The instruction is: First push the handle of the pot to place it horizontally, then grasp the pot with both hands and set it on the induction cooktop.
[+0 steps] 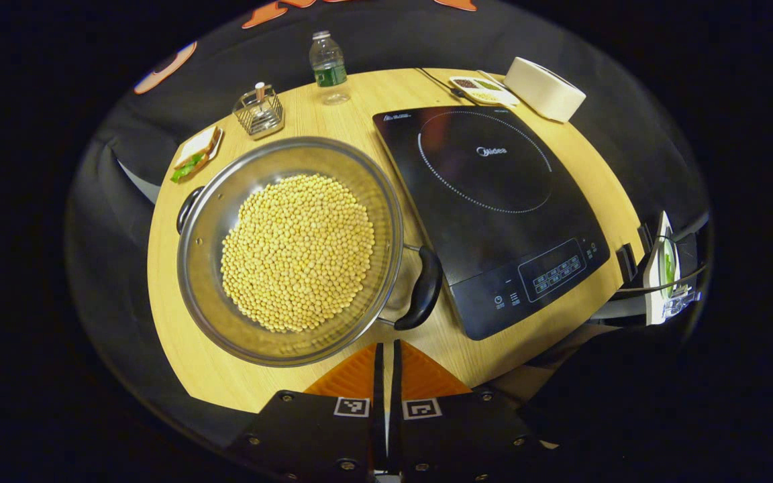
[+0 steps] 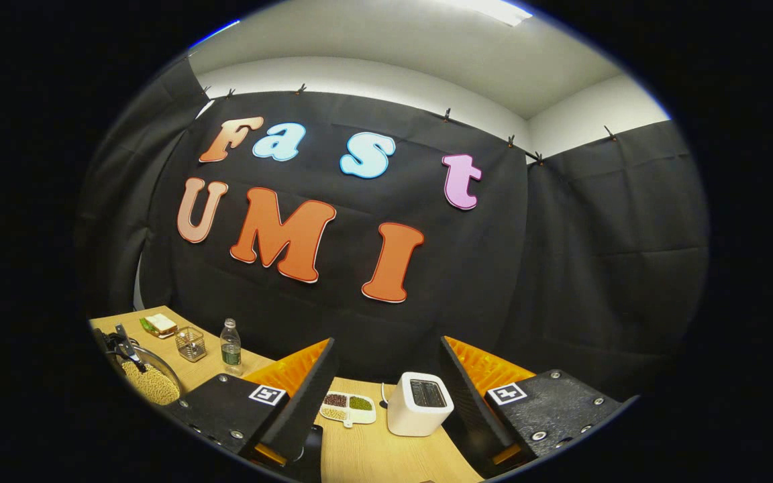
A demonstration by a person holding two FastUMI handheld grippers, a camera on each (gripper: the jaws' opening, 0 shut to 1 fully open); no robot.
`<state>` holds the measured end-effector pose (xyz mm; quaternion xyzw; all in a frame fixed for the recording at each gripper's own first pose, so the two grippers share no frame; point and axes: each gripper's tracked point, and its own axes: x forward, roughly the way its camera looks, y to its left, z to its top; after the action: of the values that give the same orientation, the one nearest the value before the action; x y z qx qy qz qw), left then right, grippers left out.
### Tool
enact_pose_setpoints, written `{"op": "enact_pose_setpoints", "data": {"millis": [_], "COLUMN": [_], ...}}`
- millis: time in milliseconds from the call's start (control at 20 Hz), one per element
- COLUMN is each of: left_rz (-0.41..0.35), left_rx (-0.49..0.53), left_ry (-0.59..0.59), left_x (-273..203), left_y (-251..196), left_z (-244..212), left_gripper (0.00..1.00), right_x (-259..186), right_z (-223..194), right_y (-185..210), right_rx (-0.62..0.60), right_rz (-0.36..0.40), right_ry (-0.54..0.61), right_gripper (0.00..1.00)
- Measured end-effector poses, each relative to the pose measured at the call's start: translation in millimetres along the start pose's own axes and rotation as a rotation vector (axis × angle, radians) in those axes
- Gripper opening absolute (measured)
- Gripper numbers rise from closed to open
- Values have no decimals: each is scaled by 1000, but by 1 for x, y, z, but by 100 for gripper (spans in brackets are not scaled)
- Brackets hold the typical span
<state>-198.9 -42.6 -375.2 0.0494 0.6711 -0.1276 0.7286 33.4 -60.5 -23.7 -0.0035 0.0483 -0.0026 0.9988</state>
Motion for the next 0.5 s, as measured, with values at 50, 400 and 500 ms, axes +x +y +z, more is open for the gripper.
{"op": "enact_pose_setpoints", "data": {"millis": [50, 400, 500], "left_rz": [-5, -8, -15], "left_rx": [-23, -40, -72], "left_ry": [11, -14, -27], "left_x": [5, 23, 27], "left_y": [-2, -9, -10], "left_z": [-2, 12, 22], "left_gripper": [4, 2, 2], "right_x": [-1, -3, -5], "right_z": [-2, -9, -12], "right_y": [-1, -6, -4], "right_rx": [-1, 5, 14], "right_rz": [-4, -24, -23], "right_ry": [6, 19, 29], "right_gripper": [94, 94, 94]}}
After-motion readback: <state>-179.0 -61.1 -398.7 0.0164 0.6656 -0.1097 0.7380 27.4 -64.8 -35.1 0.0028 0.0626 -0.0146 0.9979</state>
